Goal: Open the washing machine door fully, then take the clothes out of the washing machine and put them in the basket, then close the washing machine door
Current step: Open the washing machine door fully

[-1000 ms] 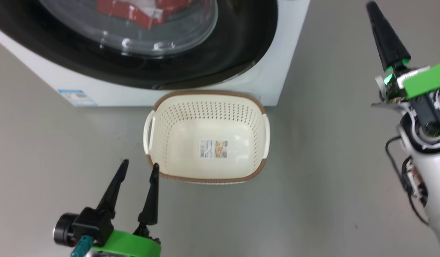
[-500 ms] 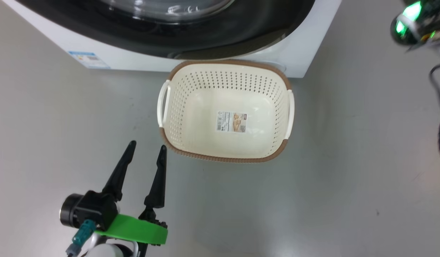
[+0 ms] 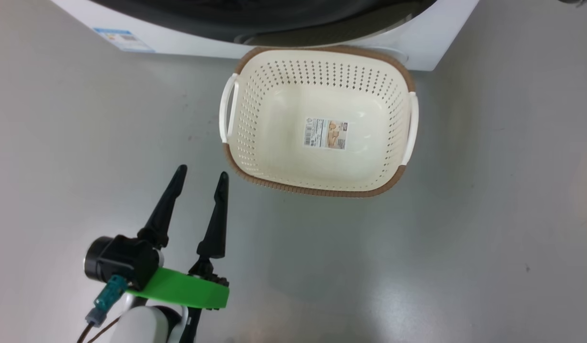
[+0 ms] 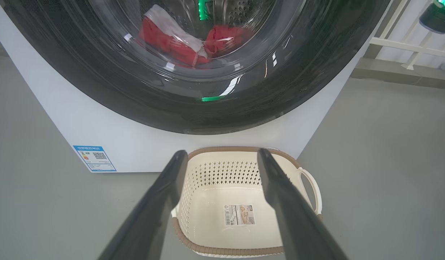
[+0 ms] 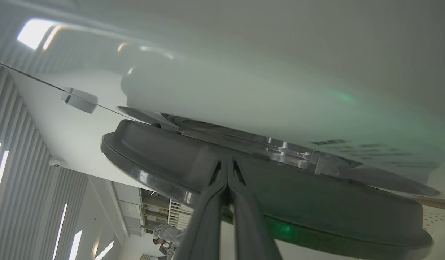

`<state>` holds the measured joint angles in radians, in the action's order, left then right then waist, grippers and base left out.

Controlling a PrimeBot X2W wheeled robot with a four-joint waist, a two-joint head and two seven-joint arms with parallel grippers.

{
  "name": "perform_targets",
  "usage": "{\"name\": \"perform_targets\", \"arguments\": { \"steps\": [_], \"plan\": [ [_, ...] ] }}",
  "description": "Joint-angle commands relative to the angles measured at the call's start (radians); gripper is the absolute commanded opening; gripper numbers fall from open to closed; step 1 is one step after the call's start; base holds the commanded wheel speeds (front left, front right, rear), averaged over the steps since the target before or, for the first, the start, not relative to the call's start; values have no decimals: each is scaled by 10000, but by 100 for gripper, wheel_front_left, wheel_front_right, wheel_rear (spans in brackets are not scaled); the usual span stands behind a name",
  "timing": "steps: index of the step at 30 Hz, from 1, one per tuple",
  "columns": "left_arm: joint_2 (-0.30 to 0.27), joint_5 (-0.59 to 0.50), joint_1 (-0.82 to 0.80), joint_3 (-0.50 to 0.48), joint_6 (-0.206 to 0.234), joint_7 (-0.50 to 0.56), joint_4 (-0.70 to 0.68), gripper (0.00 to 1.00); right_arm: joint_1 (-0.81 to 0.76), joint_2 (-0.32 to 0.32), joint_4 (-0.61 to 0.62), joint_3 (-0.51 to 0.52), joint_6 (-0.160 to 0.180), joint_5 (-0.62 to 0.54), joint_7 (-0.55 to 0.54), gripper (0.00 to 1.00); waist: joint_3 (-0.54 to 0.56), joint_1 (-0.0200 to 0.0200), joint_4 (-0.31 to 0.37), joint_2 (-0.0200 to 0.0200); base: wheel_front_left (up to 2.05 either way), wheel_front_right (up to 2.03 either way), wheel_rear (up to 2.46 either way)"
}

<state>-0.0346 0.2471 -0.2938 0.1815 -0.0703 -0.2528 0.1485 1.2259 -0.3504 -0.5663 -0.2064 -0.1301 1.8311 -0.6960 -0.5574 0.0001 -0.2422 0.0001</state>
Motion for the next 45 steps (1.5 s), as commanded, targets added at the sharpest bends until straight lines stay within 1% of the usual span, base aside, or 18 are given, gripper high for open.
{"name": "perform_targets", "arguments": {
  "steps": [1, 9, 16, 26, 33, 45],
  "plan": [
    [-156, 49, -37, -267, -14, -90, -222, 100, 198, 33, 169, -49, -6, 39, -67, 0, -128, 0, -128, -1, 0, 0, 0],
    [-156, 225, -108, -80, 60, -90, -204, 100, 675, 72, -313, -425, -6, -76, -313, 0, -298, 0, -262, -1, 0, 0, 0],
    [-156, 285, -86, 0, 110, -90, -163, 100, 521, 153, -441, -730, -6, -209, -510, 0, -104, 0, -277, -1, 0, 0, 0],
    [-156, 222, 180, 22, 129, -90, -65, 100, -538, 349, -246, -944, -6, -306, -638, 0, 722, 0, -114, -1, 0, 0, 0],
    [-156, 60, 571, -128, 145, -90, -19, 100, -1488, 669, 49, -1018, -6, -291, -820, 0, 1434, 0, 100, -1, 0, 0, 0],
    [-156, -69, 1141, -198, 160, -90, 4, 100, -2990, 1162, 702, -1180, -6, -386, -1268, 0, 2296, 0, 153, -1, 0, 0, 0]
  ]
}}
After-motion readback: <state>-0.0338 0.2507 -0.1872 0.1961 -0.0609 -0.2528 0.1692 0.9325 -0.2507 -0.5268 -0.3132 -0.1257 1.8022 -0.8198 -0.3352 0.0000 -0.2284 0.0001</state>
